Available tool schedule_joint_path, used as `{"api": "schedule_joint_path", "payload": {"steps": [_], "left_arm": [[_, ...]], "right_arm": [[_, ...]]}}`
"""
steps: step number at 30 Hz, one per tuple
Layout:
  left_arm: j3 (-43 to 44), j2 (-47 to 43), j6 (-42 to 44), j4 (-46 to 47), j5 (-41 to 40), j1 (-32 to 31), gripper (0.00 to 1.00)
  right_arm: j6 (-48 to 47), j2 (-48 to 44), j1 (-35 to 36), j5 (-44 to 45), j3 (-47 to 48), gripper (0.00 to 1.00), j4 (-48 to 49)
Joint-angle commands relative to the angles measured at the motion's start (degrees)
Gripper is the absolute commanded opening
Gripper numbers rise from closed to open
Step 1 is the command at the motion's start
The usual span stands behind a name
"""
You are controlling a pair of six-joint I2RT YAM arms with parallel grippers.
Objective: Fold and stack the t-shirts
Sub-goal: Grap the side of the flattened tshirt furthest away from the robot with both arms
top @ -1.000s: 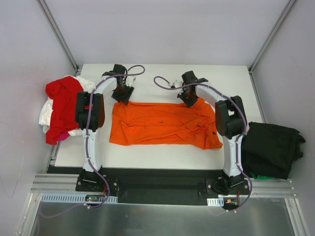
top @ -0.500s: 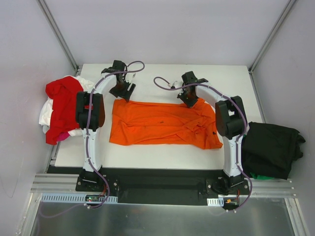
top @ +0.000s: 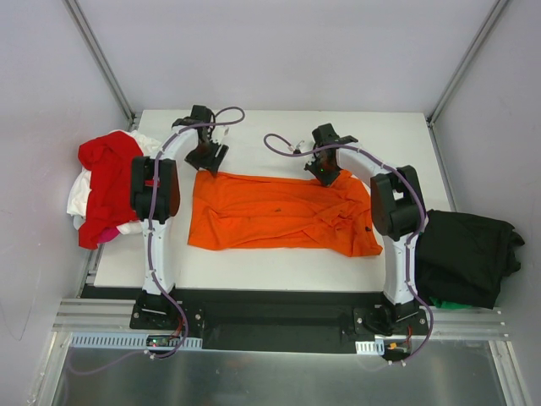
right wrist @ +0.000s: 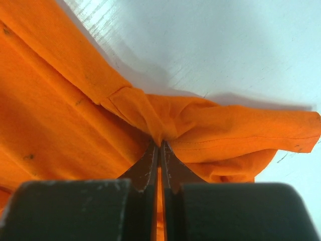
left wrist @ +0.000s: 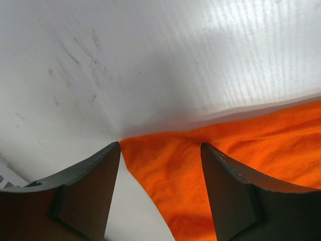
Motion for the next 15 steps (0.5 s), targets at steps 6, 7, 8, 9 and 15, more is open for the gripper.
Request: {"api": "schedule_joint_path", "payload": {"steps": [6,7,8,9,15], "left_arm": [[2.89,2.67,1.34,-1.45,-0.41,1.46,0.55],[2.89,2.94,1.42,-1.54,-0.32,1.55,0.53],[2.89,3.03,1.51,-1.54,-0.23,1.55,0.50],[2.89,3.03,1.51,-1.63,-0.15,1.64,0.48],[2.97,2.85,1.42,-1.71,0.21,1.73,0.29]], "right_arm": [[-0.21,-3.25,0.35,-0.80,-1.50,0.01,-1.39],[-0.21,-3.42,0.35,-0.89,-1.50,0.01,-1.30],[-0.21,-3.43,0.35,-0.89,-1.59,0.01,-1.39],[-0.21,-3.51,0.44,-0.89,-1.59,0.01,-1.30],[-0.29,-3.60,0.35,-0.72,-2.03,0.01,-1.39]]}}
